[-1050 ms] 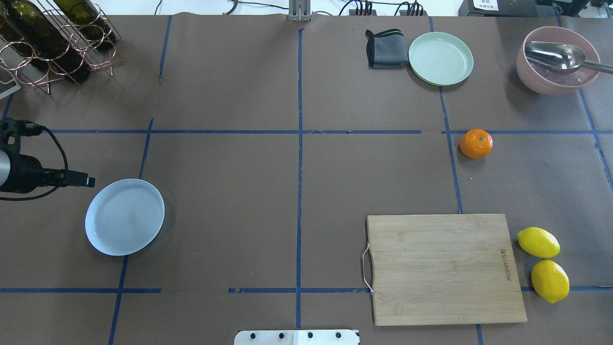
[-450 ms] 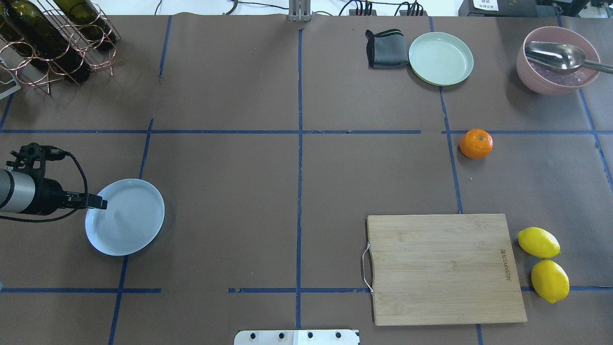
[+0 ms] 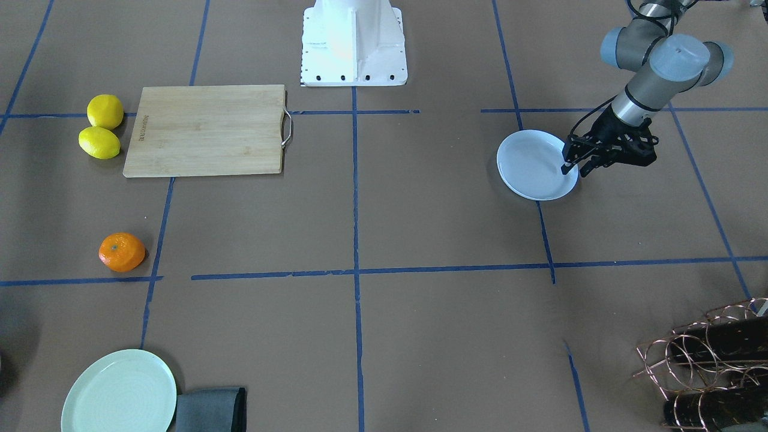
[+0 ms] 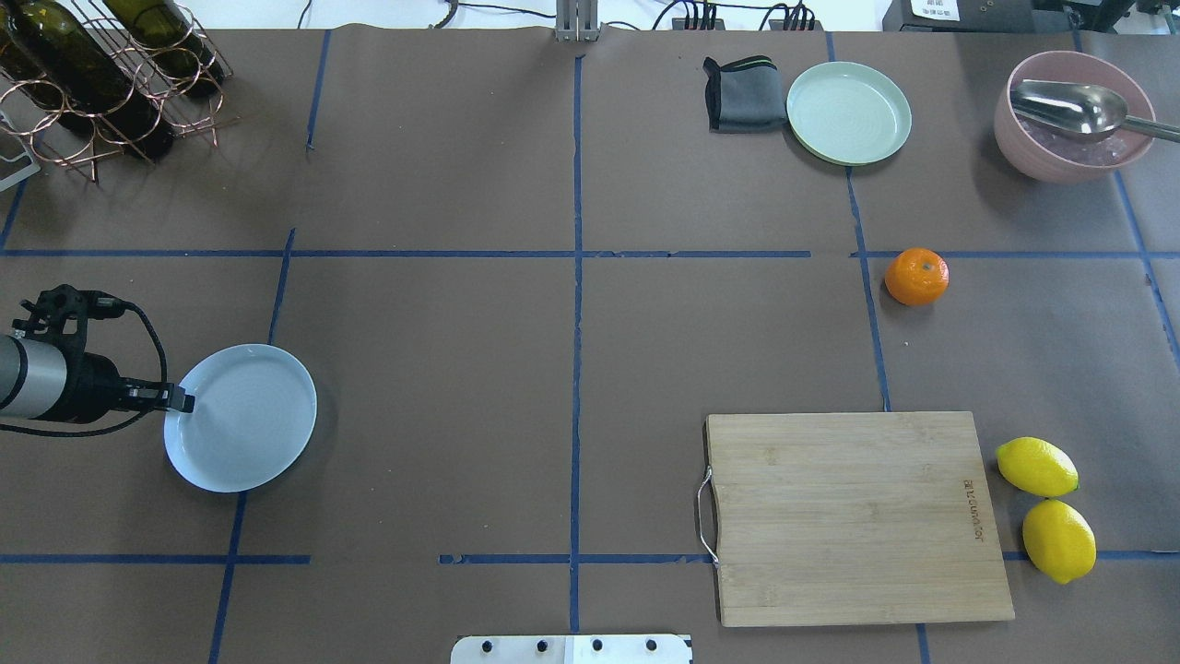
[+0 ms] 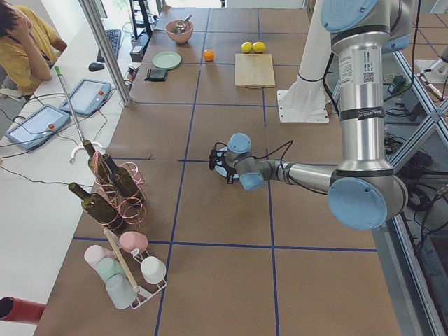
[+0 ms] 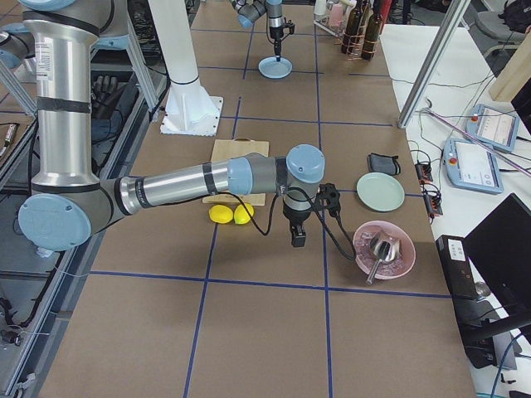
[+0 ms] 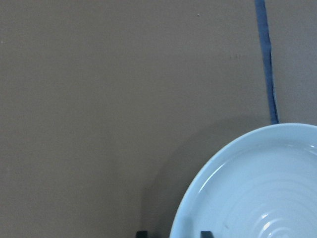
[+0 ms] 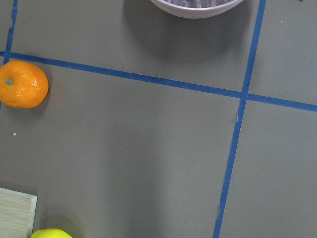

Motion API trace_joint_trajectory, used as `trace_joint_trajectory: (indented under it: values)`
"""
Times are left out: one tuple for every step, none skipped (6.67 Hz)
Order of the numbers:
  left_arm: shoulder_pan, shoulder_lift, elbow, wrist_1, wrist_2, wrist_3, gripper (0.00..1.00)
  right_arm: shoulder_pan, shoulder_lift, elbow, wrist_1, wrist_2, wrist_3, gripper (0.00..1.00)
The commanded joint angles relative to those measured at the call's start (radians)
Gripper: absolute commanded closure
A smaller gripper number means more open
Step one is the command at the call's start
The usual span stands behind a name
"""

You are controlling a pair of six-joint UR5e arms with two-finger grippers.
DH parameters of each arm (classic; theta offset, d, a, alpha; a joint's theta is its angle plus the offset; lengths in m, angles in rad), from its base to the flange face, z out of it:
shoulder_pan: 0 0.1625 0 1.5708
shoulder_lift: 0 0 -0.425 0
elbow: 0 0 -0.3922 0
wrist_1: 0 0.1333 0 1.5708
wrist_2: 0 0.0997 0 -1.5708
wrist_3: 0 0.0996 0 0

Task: Pick orange to plate
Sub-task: 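Lower the left gripper to the rim of the white plate, then push the white plate with the left gripper toward the table center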

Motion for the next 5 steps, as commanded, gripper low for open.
trace_joint_trajectory:
  values:
    - [-0.001,0.009,-0.015,0.000,0.000,0.008,1.00,0.000,-0.002,-0.002,0.000,0.000,0.000,0.00]
    - [-0.014,-0.002,-0.033,-0.001,-0.003,0.008,1.00,0.000,-0.002,-0.003,0.000,0.000,0.000,0.00]
    - [-0.018,-0.009,-0.083,0.000,-0.008,0.008,1.00,0.000,-0.002,-0.003,0.000,0.000,0.000,0.00]
    - [-0.050,-0.044,-0.079,-0.001,-0.002,-0.003,1.00,0.000,0.000,-0.002,0.000,0.000,0.000,0.00]
    - [-0.079,-0.105,-0.063,0.008,0.014,-0.003,1.00,0.000,-0.002,-0.003,0.000,0.000,0.000,0.00]
